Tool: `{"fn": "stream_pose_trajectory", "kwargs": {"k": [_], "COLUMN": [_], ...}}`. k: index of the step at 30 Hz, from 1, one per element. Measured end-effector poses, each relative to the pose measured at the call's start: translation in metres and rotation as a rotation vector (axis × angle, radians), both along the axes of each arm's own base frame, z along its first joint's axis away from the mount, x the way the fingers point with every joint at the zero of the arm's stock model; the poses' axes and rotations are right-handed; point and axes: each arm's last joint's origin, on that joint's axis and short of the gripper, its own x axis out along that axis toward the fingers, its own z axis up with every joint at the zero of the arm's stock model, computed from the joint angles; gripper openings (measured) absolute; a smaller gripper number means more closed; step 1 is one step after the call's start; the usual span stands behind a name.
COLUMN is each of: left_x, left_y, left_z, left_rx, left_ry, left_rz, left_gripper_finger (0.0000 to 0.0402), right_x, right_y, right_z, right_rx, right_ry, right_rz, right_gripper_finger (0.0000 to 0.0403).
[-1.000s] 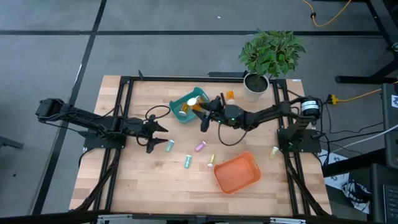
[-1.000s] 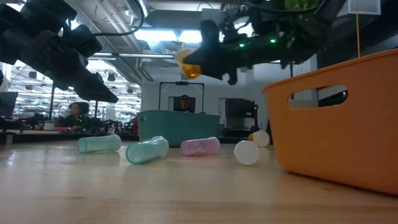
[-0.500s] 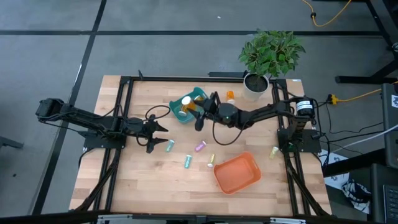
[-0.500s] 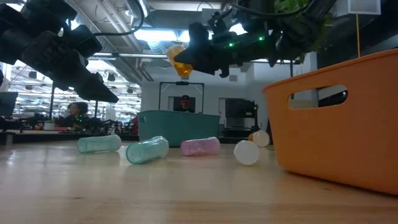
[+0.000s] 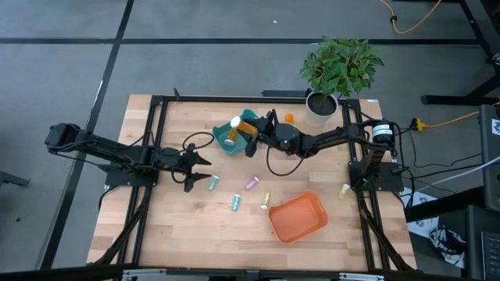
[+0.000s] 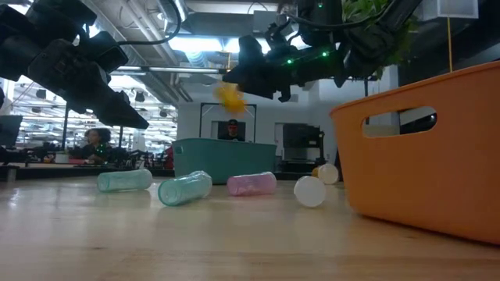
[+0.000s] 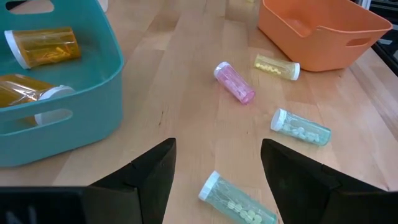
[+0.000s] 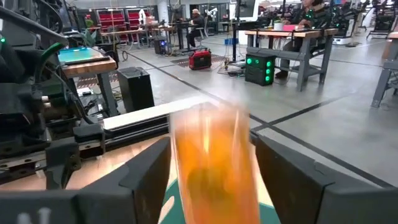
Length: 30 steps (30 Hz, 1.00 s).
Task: Pick and place medicine bottles into bin by pill shape (circle, oval)
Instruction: Put the bottom big orange pill bottle into the light blue bin, then put the big orange pill bottle into the light blue bin
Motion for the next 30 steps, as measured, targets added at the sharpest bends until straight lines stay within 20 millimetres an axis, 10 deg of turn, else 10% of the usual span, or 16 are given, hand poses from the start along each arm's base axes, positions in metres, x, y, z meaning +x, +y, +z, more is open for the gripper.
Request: {"fn": "stream_pose_trajectory", "kwargs": {"k": [19,30], "left_x": [0.000,0.000], "left_y": [0.000,0.000], "left_z": [0.000,0.000], "left_rx": [0.000,0.002], "left_ry": [0.000,0.000], "left_rz": [0.000,0.003], "left_gripper_finger": [0.0229,0.0229], "right_x": [-0.001,-0.028], "right_y": [0.000,0.003], "right_z": [-0.011,-0.017], "right_rx": [0.081,0.123], "right_ry": [0.077,0.340], "right_rz": [-0.011,-0.453], "right_gripper_finger": [0.0281,0.0258]}}
